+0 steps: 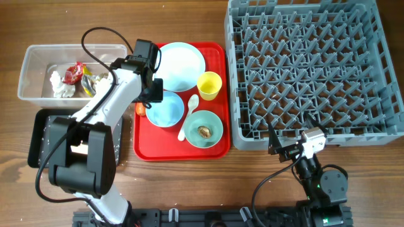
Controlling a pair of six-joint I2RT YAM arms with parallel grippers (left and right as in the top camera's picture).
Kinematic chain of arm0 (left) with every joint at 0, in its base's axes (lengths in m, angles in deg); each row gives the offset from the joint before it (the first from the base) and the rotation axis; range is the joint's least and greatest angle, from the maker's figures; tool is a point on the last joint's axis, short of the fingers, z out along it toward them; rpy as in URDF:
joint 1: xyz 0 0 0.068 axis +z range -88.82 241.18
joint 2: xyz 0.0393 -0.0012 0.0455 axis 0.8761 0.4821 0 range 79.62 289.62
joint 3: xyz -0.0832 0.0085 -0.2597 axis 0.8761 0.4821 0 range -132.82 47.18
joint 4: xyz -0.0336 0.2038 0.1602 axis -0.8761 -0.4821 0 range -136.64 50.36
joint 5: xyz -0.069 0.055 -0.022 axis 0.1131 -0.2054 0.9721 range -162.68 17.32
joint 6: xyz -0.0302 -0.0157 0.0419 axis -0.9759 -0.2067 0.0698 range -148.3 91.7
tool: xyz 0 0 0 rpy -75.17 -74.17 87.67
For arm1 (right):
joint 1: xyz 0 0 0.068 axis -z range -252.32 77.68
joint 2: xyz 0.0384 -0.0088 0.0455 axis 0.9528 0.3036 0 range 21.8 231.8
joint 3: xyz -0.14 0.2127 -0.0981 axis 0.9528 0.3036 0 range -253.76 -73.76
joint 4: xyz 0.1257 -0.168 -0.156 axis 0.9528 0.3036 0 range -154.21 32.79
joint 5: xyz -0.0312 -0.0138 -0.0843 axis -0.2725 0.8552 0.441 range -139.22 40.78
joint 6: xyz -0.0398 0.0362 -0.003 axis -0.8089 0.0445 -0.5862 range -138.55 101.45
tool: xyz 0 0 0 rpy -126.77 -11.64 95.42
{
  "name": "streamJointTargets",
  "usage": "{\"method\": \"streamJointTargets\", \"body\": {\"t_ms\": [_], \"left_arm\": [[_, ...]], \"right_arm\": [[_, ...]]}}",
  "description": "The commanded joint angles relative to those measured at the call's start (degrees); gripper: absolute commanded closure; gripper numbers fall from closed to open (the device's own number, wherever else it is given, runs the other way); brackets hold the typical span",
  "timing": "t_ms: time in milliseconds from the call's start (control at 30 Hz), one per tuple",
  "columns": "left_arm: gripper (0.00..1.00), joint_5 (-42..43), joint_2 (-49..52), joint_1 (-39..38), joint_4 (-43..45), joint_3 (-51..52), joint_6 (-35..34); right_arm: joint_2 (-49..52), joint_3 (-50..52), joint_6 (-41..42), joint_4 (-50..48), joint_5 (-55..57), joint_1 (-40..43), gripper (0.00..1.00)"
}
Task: Sort waste into correct bins and load items into the dishwasher rack
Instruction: 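Lower the left gripper onto the orange carrot and grasp it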
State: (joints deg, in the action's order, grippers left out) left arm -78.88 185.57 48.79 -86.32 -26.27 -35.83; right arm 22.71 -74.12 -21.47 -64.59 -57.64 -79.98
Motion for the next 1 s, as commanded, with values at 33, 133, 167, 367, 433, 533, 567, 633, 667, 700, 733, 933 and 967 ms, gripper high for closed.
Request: {"method": "streamJointTargets", "body": {"t_ms": [33, 133, 167, 367, 433, 533, 567, 633, 667, 700, 733, 933, 967], "left_arm": [[0.57, 2.03, -0.98, 0.00, -1.01, 0.26, 1.09], [0.65, 3.39, -3.04, 0.00, -1.05, 0.26, 1.09], [0.67, 3.39, -3.76, 0.00, -1.05, 0.26, 1.07], [0.78, 3.34, -6.10, 0.00, -0.81, 0.28, 1.09], [0.81, 3.32, -5.42, 0.00, 0.13, 0.33, 1.09], [0.83, 2.23, -3.39, 0.00, 2.56, 0.37, 1.09], [0.84, 1.16, -2.71, 0.00, 2.95, 0.37, 1.11], [0.88, -1.01, -1.44, 0.02, 3.56, 0.37, 1.11], [0.90, -0.98, -1.14, 0.00, 3.72, 0.37, 1.11], [0.90, -0.98, -1.11, 0.00, 3.67, 0.37, 1.11], [0.90, -0.98, -1.03, 0.00, 3.65, 0.37, 1.11], [0.87, -0.96, -1.01, 0.00, 3.85, 0.39, 1.11], [0.87, -0.98, -0.92, 0.00, 3.85, 0.39, 1.11]], "right_arm": [[-0.26, 0.07, -0.52, -0.20, 0.79, 0.28, 0.00], [-0.26, 0.07, -0.52, -0.20, 0.79, 0.28, 0.00], [-0.26, 0.07, -0.52, -0.20, 0.79, 0.28, 0.00], [-0.26, 0.07, -0.52, -0.20, 0.79, 0.28, 0.00], [-0.26, 0.07, -0.52, -0.20, 0.79, 0.28, 0.00], [-0.26, 0.07, -0.52, -0.20, 0.79, 0.28, 0.00], [-0.26, 0.07, -0.52, -0.20, 0.79, 0.28, 0.00], [-0.26, 0.07, -0.52, -0.20, 0.79, 0.28, 0.00], [-0.26, 0.07, -0.50, -0.20, 0.79, 0.28, 0.00], [-0.26, 0.07, -0.50, -0.20, 0.79, 0.28, 0.00], [-0.26, 0.07, -0.52, -0.20, 0.79, 0.28, 0.00], [-0.26, 0.07, -0.52, -0.20, 0.79, 0.28, 0.00], [-0.26, 0.07, -0.55, -0.20, 0.79, 0.28, 0.00]]}}
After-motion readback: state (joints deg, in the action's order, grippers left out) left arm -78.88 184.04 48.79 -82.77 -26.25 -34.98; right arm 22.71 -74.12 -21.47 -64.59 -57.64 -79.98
